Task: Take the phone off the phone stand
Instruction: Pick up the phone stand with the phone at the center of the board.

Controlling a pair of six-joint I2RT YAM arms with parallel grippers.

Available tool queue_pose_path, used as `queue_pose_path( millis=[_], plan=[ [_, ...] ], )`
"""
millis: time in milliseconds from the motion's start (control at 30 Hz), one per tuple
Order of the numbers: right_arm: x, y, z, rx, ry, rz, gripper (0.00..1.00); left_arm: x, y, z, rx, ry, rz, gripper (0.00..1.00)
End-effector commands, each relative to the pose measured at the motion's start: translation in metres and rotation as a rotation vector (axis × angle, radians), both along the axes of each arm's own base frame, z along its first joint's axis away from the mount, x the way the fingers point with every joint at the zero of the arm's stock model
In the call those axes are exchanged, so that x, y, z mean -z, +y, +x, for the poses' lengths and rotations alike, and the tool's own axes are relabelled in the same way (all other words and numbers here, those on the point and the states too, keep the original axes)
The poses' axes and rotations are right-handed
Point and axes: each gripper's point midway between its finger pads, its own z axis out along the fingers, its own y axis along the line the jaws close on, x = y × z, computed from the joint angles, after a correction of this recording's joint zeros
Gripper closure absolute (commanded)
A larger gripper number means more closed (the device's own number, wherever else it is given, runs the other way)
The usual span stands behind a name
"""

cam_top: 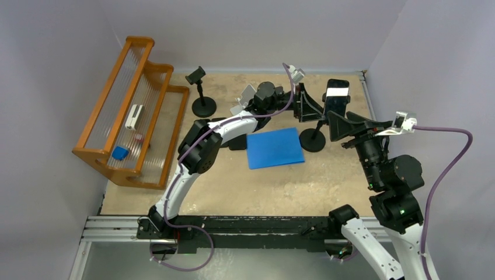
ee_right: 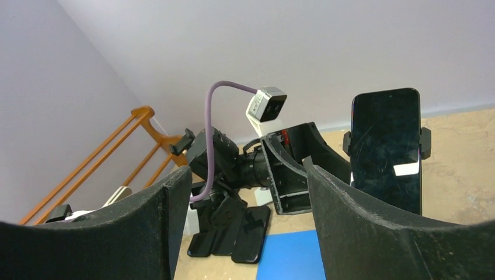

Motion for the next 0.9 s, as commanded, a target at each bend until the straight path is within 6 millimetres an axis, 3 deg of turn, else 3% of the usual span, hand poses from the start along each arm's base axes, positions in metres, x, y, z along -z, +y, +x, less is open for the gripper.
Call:
queue_pose_path(
  millis=[0,267,533,867],
  plan=[
    [-0.022,-0.003,-0.018,-0.022,-0.075,0.034,0.26,-0.037,0.002,-0.017,0.056,-0.052,-0.097,0.25],
    [-0.021,-0.002,-0.017,-0.022,-0.076,0.034,0.26,-0.05,-0.002,-0.022,0.061,-0.062,-0.113,0.26],
    [-0.018,-0.003,-0.016,-0.017,-0.068,0.033,0.26,-0.04,-0.016,-0.014,0.046,-0.022,-0.086,0.37],
    [-0.015,-0.003,-0.015,-0.008,-0.065,0.028,0.26,-0.044,-0.024,-0.017,0.047,0.011,-0.088,0.54]
  ],
)
